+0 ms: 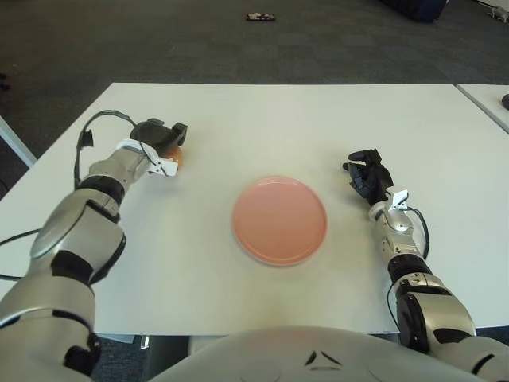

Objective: Put the apple into the plate.

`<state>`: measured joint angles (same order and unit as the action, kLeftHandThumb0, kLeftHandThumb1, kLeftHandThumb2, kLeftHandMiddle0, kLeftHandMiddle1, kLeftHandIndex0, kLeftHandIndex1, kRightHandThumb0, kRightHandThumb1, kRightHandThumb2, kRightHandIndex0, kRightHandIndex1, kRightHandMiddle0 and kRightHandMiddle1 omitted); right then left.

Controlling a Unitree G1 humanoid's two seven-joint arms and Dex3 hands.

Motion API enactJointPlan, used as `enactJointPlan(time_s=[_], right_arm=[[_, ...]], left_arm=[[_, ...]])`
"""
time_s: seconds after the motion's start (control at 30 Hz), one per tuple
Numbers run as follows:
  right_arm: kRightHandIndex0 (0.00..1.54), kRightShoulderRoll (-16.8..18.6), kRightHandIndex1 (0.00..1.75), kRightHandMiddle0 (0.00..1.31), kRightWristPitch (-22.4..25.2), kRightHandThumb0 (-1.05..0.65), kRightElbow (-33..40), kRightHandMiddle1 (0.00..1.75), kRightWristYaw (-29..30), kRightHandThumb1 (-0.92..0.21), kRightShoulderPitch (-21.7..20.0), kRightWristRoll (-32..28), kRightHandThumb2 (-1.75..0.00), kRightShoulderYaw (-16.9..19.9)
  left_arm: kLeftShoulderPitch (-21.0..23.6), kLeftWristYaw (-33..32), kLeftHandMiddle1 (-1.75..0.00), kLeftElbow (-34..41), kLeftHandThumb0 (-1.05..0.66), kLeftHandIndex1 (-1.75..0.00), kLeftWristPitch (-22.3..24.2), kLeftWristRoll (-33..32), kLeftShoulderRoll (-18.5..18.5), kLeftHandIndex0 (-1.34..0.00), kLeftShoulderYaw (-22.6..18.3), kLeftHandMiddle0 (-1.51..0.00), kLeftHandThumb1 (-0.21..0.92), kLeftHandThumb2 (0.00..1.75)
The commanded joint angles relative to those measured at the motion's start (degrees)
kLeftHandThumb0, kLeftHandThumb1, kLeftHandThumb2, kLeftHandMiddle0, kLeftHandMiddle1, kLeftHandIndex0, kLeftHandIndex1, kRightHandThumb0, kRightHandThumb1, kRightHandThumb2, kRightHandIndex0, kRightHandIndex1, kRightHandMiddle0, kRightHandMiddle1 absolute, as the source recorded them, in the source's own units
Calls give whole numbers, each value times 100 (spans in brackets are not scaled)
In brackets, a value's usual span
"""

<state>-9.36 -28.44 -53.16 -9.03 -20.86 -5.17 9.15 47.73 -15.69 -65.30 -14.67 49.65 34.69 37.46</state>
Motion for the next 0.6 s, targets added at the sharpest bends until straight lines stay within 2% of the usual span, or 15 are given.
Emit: enactJointPlan(time_s=[0.0,0.03,0.1,0.13,0.2,0.27,0.33,0.57], right_arm=[[34,46,123,25,350,-35,-246,169,-9,-92,306,14,-47,-11],[34,46,123,25,351,-35,-245,169,-9,-92,306,14,-47,-11],[34,46,123,25,353,-35,-243,169,-8,-92,306,13,-47,-11],[34,46,123,25,353,-35,-243,169,-8,-92,306,13,-47,-12],[34,45,123,25,354,-35,-242,169,-8,-92,307,12,-47,-13],[34,45,123,25,354,-35,-241,169,-8,-92,307,11,-47,-13],[34,45,123,25,355,-35,-240,169,-9,-92,307,12,-47,-13],[34,43,123,25,356,-35,-229,169,-13,-92,315,11,-47,-10]], left_arm=[[36,-358,-154,-364,0,-171,-68,302,14,-47,238,-57,39,115],[-64,-498,-152,-478,0,-172,-44,418,26,-47,347,-56,40,114],[-186,-642,-138,-596,0,-174,-18,514,23,-58,450,-74,24,128],[-97,-599,-136,-601,0,-174,-45,491,10,-60,430,-76,22,131],[4,-467,-142,-614,0,-174,-79,357,-47,-56,332,-67,28,125],[1,-326,-157,-637,0,-174,-81,200,-81,-59,215,-65,21,138],[18,-234,-166,-639,0,-175,-84,112,-69,-60,155,-62,19,144],[23,-66,-172,-649,0,-175,-272,87,67,-62,177,-62,15,150]])
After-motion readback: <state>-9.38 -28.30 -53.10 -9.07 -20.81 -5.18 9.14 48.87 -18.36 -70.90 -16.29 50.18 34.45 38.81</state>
